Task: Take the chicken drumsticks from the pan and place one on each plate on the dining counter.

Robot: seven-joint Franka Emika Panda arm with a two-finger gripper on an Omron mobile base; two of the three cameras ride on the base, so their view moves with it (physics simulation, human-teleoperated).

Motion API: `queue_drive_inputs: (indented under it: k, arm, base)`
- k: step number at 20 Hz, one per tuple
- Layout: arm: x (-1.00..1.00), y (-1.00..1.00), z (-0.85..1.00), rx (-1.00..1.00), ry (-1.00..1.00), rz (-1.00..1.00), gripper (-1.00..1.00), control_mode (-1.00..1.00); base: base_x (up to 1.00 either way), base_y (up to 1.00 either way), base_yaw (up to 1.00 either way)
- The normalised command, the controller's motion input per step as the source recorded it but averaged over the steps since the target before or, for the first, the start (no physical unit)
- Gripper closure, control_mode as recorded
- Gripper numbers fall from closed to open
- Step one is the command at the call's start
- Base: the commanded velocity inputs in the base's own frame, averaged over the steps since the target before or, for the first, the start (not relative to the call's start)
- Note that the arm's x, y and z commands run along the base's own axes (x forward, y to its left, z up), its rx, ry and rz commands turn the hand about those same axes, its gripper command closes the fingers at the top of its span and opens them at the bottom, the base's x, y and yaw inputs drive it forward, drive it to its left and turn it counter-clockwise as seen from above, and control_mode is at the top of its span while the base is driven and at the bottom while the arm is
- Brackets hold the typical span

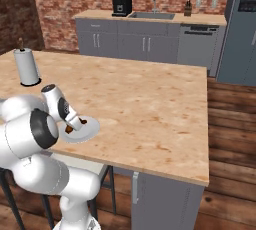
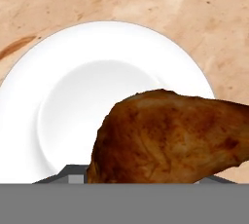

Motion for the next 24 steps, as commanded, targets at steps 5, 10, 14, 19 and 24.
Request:
queue_drive_inputs:
  k: [5,10,14,19,24]
  arm:
    - [0.04,-0.01,-0.17,0.02,0.00,-0.01,1.00,-1.00]
    - [0.08,-0.05,-0.16,0.06,0.00,0.00,1.00,-1.00]
    - [0.10,-0.02,-0.16,0.07,0.00,0.00,1.00,-1.00]
    - [0.12,0.00,-0.11,0.03,0.00,0.00,1.00,-1.00]
    - [0.12,0.00,-0.11,0.02,0.00,0.00,-1.00,-1.00]
  base:
    - [0.00,0.00,0.00]
    - [0.00,0.00,0.00]
    - [0.00,0.00,0.00]
    - [0.00,0.00,0.00]
    - [0.00,0.00,0.00]
